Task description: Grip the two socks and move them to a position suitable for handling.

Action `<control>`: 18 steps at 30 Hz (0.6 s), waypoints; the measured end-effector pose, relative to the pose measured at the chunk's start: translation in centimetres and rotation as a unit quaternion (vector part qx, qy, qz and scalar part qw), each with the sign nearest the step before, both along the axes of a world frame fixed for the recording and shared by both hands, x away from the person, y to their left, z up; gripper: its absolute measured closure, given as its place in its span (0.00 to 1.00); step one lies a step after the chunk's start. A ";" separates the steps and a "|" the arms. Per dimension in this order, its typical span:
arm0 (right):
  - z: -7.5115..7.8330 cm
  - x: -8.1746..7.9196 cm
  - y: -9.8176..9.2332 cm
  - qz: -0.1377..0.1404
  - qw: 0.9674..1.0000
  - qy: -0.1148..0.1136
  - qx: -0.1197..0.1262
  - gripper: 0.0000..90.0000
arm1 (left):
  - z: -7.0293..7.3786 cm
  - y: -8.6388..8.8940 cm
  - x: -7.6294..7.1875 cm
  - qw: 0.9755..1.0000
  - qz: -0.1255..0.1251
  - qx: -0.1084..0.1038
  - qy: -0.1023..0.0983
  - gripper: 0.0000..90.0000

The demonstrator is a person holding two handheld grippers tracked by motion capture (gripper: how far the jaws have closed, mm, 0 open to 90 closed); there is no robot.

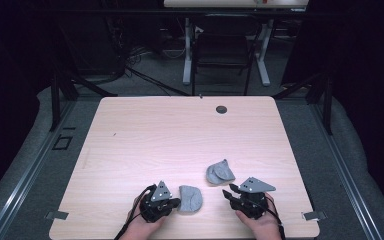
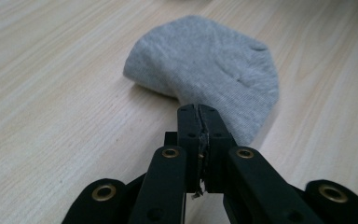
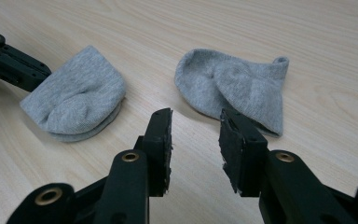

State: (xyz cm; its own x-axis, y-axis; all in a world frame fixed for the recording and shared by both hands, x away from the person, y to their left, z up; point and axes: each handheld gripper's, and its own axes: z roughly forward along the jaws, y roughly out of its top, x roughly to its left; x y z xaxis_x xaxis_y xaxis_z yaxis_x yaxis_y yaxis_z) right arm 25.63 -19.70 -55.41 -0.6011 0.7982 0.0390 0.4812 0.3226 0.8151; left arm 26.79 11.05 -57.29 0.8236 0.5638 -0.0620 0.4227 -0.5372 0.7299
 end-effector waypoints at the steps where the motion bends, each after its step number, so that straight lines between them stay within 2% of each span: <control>1: 0.0 0.0 0.0 0.000 1.000 0.000 0.001 0.71 | 0.3 -0.1 0.1 1.000 0.002 -0.006 -0.007 0.97; 6: 0.1 0.0 0.0 0.000 1.000 -0.002 -0.001 0.71 | 1.5 -0.4 0.7 0.999 0.001 -0.026 -0.027 0.90; 8: 0.1 0.0 0.0 0.000 1.000 -0.001 -0.001 0.71 | 1.7 -0.7 0.9 0.999 -0.002 -0.034 -0.028 0.87; 11: 0.0 0.0 0.1 -0.002 1.000 -0.002 0.000 0.71 | 1.4 -1.3 1.2 0.999 -0.009 -0.031 -0.030 0.86; 15: 0.1 0.0 0.0 0.000 1.000 -0.001 -0.002 0.71 | 0.6 -1.6 1.5 1.000 -0.010 -0.021 -0.017 0.86; 18: 0.1 0.0 -0.1 -0.001 1.000 -0.001 -0.001 0.71 | 0.0 -1.5 1.5 1.000 -0.008 -0.015 -0.014 0.86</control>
State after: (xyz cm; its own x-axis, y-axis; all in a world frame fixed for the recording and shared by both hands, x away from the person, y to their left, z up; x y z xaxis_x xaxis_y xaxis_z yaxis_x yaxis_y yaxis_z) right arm 25.62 -19.76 -55.34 -0.5995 0.7995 0.0373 0.4808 0.3225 0.8153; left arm 28.27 9.51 -57.25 0.8345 0.5481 -0.0560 0.3934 -0.5217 0.7570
